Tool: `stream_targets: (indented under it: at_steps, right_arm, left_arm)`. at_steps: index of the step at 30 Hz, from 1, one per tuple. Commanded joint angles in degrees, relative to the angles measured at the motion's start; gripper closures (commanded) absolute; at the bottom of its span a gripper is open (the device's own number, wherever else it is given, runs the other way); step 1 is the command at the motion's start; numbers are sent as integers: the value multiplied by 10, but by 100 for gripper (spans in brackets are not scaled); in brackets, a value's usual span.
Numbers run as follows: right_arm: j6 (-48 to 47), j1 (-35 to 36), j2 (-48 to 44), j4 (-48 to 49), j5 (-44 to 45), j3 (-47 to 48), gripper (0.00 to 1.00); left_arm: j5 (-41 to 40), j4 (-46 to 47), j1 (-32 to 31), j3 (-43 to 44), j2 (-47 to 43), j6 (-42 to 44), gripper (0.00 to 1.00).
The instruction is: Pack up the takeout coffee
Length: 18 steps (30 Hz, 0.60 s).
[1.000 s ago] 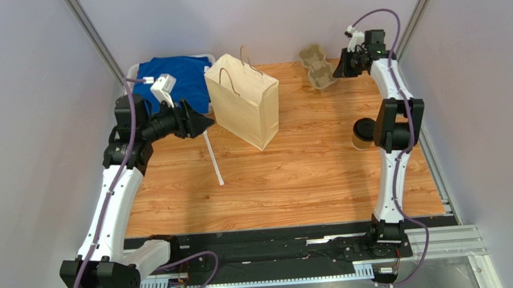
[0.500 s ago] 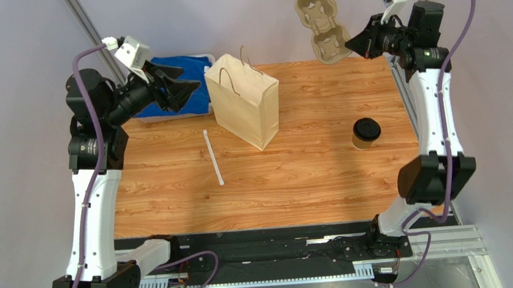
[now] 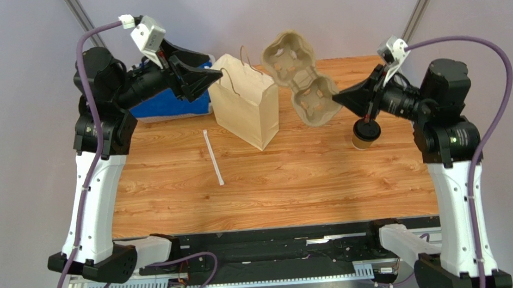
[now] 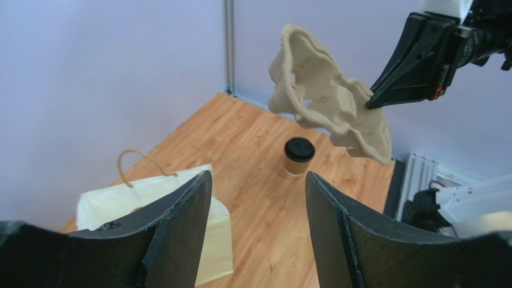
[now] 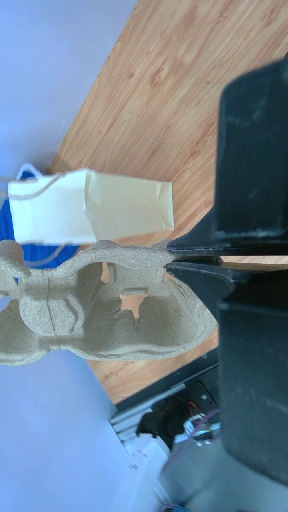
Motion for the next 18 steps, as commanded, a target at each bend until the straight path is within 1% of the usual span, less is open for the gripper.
stream_targets:
  at_steps: [1, 8, 18]
  right_arm:
    - [-55, 75, -42, -54, 43, -6, 100]
    - [-99, 145, -57, -96, 92, -14, 100]
    - [-123, 215, -48, -97, 142, -16, 100]
  left_arm:
    - [-7, -38, -40, 34, 7, 43, 33]
    - [20, -40, -55, 28, -5, 29, 33]
    - [58, -32, -62, -25, -20, -21, 35]
